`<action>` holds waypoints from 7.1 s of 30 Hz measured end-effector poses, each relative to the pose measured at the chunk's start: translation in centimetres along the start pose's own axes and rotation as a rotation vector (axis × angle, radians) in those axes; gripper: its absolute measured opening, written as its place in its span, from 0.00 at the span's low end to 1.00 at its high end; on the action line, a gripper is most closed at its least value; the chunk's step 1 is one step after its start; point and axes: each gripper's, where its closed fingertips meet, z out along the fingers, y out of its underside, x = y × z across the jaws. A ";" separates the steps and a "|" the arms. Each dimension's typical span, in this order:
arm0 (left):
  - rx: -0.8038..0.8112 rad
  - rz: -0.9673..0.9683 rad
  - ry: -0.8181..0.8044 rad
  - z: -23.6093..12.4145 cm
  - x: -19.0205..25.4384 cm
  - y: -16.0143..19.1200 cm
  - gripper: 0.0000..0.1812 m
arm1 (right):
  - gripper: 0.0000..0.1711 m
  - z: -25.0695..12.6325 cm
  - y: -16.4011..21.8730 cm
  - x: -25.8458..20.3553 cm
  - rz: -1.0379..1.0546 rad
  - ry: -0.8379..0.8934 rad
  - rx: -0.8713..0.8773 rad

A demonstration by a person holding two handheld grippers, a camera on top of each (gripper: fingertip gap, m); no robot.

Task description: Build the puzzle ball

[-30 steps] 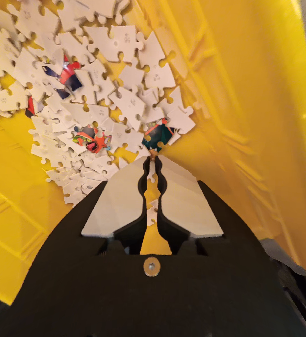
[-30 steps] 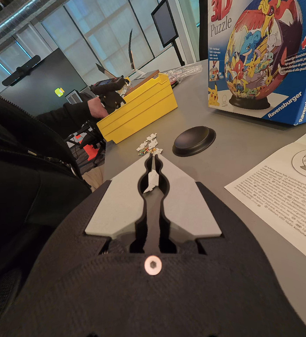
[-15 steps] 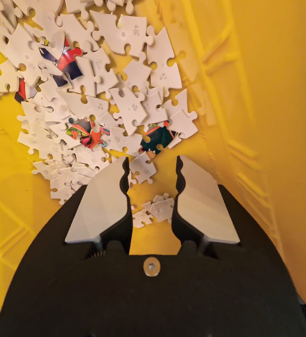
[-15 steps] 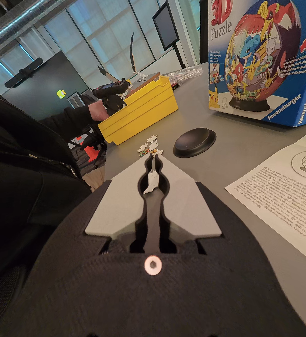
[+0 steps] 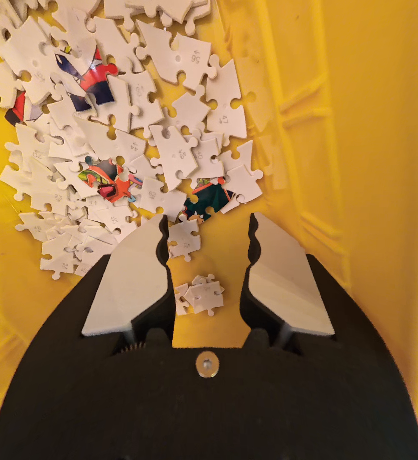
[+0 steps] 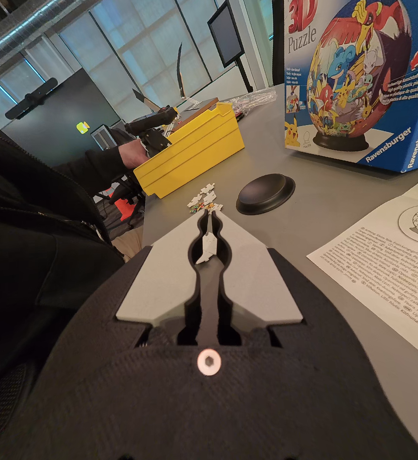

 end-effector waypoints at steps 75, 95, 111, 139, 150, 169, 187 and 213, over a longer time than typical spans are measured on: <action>0.190 -0.131 0.091 -4.3 -4.7 3.1 0.06 | 0.01 0.5 0.6 0.3 0.011 0.016 -0.044; 0.010 -0.053 -0.122 -7.8 -7.6 6.8 0.13 | 0.01 0.5 0.6 0.4 0.017 0.016 -0.042; -0.399 -0.066 -0.049 -2.6 -6.0 9.1 0.28 | 0.01 0.3 0.4 0.3 0.017 0.009 -0.029; -0.306 -0.330 0.162 -3.3 -3.8 9.3 0.39 | 0.01 -0.1 -0.1 0.0 0.010 -0.008 0.004; -0.266 -0.268 0.281 -2.0 -1.4 7.6 0.23 | 0.02 -0.2 -0.2 0.0 0.009 -0.012 0.011; -0.150 -0.243 0.238 -5.0 -4.0 7.2 0.25 | 0.02 0.0 0.0 0.1 0.014 -0.005 -0.004; -0.009 0.000 -0.037 -1.3 -6.4 0.1 0.26 | 0.01 0.3 0.3 0.3 0.020 0.007 -0.023; -0.052 -0.013 0.063 -0.5 -5.4 2.5 0.01 | 0.01 0.6 0.7 1.0 0.052 0.035 -0.056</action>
